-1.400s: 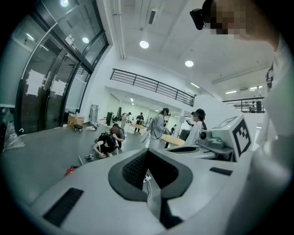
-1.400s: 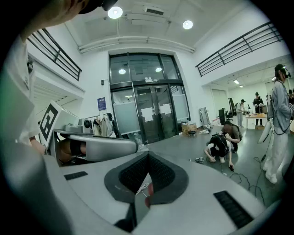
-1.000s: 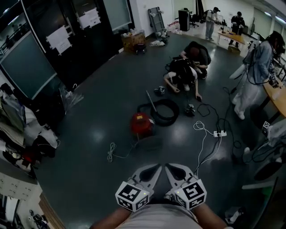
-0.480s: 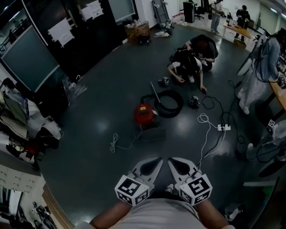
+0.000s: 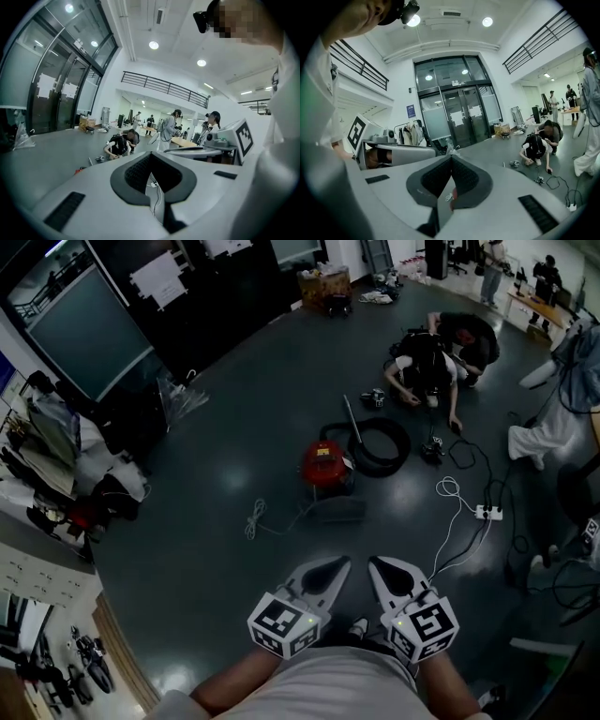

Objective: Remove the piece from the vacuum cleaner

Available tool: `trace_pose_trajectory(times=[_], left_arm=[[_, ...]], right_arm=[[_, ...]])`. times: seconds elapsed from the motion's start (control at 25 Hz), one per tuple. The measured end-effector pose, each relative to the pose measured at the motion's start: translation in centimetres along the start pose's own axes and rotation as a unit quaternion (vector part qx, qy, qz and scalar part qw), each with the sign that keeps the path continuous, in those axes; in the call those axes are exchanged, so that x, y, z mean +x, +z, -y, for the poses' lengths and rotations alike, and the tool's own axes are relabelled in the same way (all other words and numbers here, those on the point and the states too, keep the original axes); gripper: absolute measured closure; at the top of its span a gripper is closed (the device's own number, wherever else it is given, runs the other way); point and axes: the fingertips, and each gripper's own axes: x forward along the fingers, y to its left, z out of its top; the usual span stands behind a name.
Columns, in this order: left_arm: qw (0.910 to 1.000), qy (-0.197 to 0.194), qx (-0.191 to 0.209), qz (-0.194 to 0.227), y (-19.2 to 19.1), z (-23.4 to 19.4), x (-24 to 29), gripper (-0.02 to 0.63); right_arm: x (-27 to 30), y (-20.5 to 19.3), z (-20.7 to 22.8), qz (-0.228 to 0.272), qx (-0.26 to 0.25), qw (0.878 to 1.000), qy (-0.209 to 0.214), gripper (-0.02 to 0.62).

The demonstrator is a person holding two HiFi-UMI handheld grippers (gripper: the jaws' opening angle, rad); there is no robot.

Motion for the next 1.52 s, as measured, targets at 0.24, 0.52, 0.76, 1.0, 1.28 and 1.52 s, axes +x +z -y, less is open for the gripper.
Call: trace_pose_trajectory(times=[0.24, 0.52, 0.76, 1.0, 1.28, 1.52], left_arm=[[0.9999, 0.014, -0.007, 0.005, 0.7, -3.4, 0.8, 0.600], [0.9999, 0.010, 0.002, -0.001, 1.6, -11.3, 4.3, 0.600], [0.9992, -0.017, 0.027, -0.025, 1.9, -20.4, 9.2, 0.600], [0.9939, -0.058, 0.064, -0.068, -0.5, -28.0, 14.0, 0.600], [0.9926, -0.073, 0.042, -0.088, -4.6, -32.5, 18.4, 0.600], [0.9920, -0.058, 0.034, -0.107, -8.8, -36.2, 22.5, 0.600]], right_arm=[[3.2, -0.2, 1.0, -0.015, -0.006, 1.000, 0.013, 0.581], [11.0, 0.0, 4.1, -0.035, -0.014, 0.999, 0.006, 0.581], [20.2, -0.2, 8.5, -0.061, -0.021, 0.998, 0.001, 0.580], [27.5, -3.2, 13.6, -0.117, -0.036, 0.992, -0.011, 0.580], [34.3, -12.7, 19.7, -0.210, -0.082, 0.974, 0.010, 0.578], [40.2, -25.7, 26.3, -0.302, -0.168, 0.937, 0.059, 0.529]])
